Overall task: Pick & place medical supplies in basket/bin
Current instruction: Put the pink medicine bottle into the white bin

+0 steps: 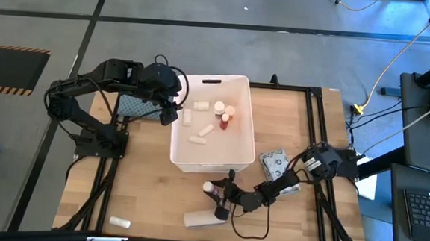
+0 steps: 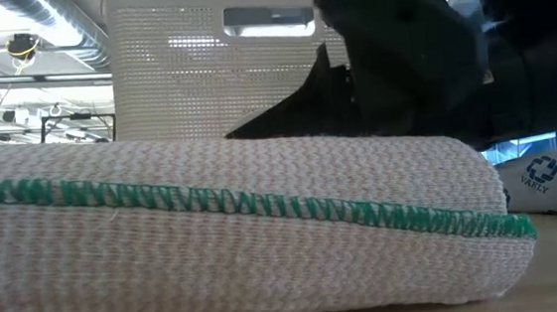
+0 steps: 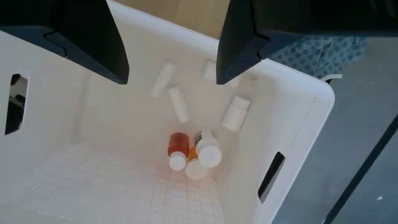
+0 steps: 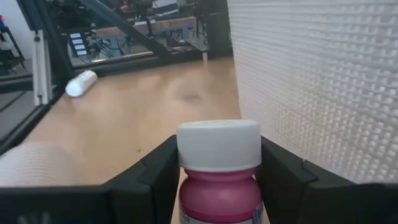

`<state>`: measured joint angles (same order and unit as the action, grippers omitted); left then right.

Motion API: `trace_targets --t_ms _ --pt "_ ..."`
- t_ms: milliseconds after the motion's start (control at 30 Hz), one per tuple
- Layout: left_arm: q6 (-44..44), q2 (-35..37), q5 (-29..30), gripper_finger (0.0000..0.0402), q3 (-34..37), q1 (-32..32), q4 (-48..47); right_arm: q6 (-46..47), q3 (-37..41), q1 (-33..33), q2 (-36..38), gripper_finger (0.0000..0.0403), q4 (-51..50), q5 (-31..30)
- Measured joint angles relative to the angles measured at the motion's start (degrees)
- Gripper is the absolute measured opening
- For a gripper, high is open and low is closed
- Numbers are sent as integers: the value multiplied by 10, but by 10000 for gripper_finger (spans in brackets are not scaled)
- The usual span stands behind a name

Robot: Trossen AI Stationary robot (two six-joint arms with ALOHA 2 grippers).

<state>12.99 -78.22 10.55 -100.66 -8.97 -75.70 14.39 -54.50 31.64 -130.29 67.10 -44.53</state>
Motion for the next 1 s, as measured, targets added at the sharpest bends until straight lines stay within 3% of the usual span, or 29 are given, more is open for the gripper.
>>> trace_targets --t_ms 667,1000 --pt "-7 0 1 235 0 0 0 18 -1 1 -6 180 -17 12" --pt "-7 0 1 235 0 0 0 34 0 2 -6 203 -26 13"
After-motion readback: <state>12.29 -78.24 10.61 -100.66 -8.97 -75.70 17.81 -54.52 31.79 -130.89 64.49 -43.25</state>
